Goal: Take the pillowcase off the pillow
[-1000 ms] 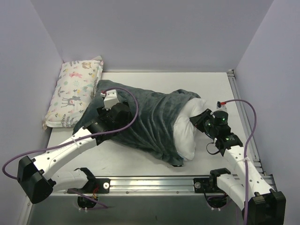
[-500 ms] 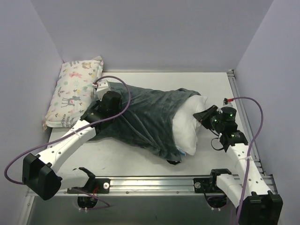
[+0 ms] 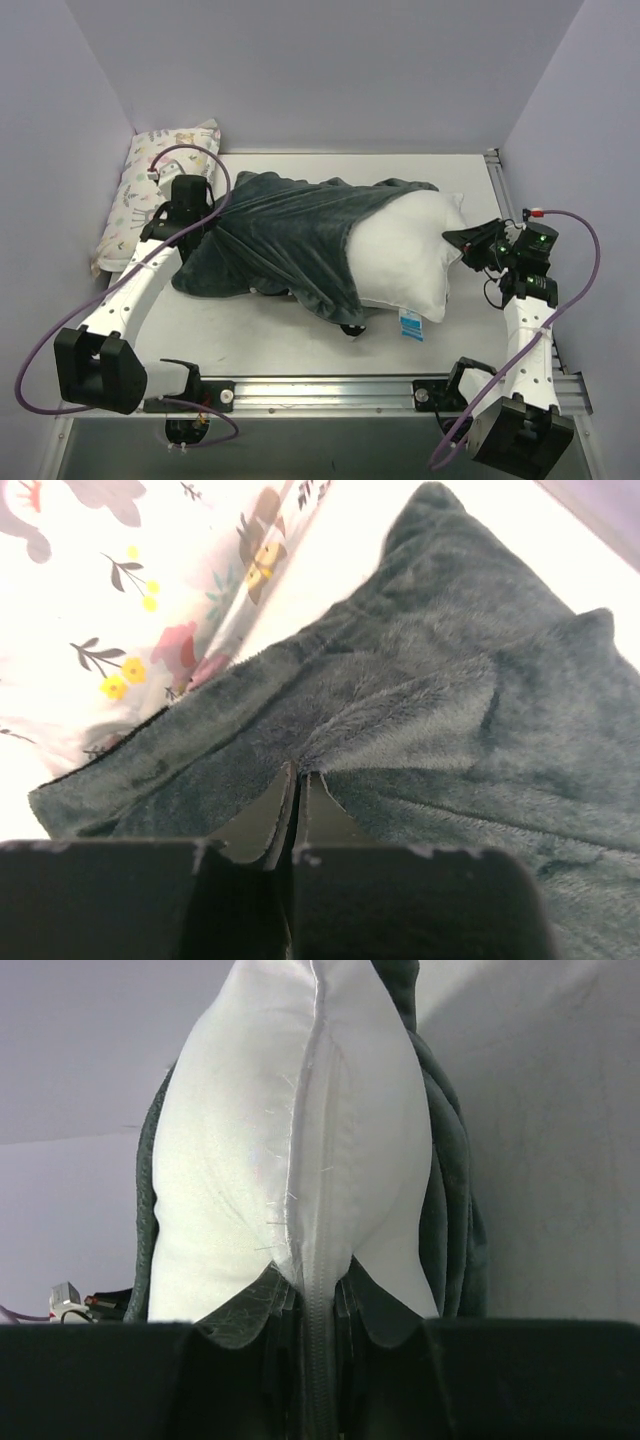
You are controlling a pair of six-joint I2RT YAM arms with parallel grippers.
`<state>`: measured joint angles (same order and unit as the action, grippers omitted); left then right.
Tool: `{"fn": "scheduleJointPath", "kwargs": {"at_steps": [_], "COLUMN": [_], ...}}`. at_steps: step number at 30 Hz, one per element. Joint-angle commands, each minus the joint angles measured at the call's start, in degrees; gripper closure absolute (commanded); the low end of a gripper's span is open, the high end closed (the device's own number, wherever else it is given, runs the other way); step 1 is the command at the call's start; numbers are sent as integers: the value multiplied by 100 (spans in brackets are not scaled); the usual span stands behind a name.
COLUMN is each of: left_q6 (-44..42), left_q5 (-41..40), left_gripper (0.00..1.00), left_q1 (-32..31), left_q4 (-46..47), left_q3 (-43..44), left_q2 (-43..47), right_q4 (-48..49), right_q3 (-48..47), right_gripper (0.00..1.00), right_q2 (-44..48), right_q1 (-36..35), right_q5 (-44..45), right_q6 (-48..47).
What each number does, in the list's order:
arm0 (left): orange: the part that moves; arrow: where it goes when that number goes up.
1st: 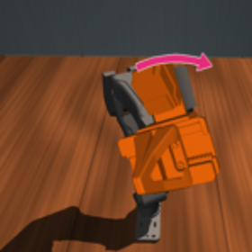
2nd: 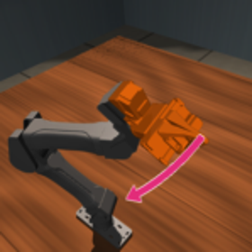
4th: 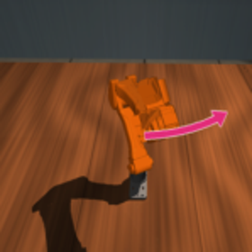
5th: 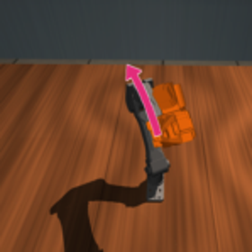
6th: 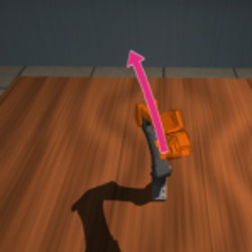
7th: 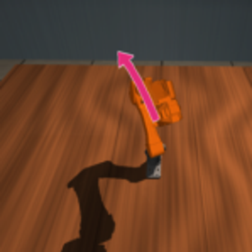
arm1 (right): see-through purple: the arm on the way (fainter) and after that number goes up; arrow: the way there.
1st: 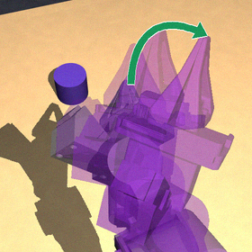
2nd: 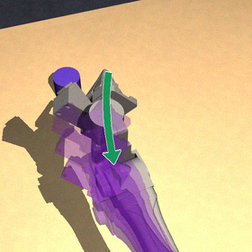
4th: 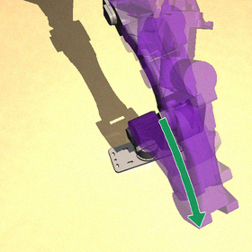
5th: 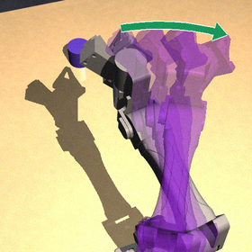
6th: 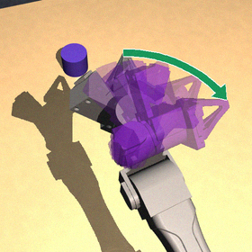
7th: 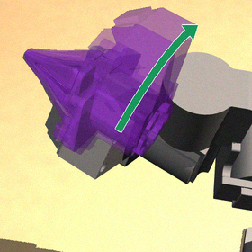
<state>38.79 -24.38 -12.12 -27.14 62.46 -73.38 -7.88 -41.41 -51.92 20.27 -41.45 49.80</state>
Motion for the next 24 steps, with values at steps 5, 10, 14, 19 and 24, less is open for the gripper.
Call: {"fn": "scheduleJointPath", "kwargs": {"at_steps": [5,10,14,19,24], "left_q6": [-178,-555,-942,-1556,-2366], "left_q5": [-594,416,390,724,1984], "left_gripper": [100,95,37,12,9], "left_q1": [-297,-475,-747,-897,-713], "left_q4": [252,350,121,489,430], "left_q3": [-312,-287,433,1599,3085], "left_q2": [-80,219,456,-60,-2124], "right_q4": [102,32,251,305,155], "right_q3": [-395,-78,273,291,159], "right_gripper": [100,100,100,100,100], "right_q2": [-187,-231,-231,-275,-345], "right_q1": [-347,-1103,-1254,-1613,-1974], "right_q5": [1007,1350,1368,1754,2264], "right_q6": [-734,-1472,-1658,-1763,-1965]}}
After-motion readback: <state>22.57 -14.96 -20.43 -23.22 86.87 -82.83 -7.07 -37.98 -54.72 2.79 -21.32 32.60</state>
